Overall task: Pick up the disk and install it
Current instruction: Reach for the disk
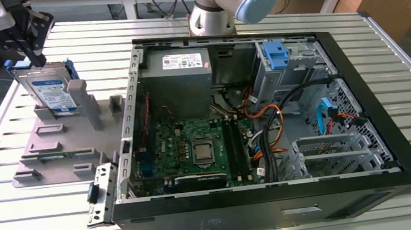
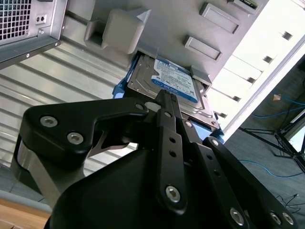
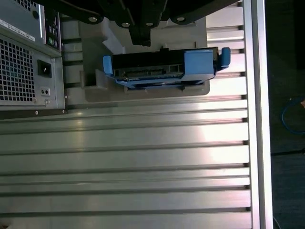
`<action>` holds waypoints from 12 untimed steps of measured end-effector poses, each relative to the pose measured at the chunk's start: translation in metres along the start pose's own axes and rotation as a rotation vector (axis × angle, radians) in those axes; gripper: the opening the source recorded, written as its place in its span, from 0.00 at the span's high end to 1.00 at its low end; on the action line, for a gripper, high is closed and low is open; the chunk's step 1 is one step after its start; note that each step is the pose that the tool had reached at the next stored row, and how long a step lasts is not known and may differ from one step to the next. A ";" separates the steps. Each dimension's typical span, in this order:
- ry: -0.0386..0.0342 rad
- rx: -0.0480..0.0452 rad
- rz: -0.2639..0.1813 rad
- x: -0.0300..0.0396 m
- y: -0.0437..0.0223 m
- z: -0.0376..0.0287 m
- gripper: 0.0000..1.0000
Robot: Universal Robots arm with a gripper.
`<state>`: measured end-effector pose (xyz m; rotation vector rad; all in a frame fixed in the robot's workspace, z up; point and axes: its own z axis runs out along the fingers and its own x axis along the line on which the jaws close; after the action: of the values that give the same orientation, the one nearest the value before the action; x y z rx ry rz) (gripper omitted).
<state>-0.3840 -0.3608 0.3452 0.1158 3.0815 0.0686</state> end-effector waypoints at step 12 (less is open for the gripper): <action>0.0001 0.0000 0.000 0.0013 0.0030 0.0006 0.89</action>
<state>-0.3851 -0.3577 0.3447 0.1158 3.0816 0.0687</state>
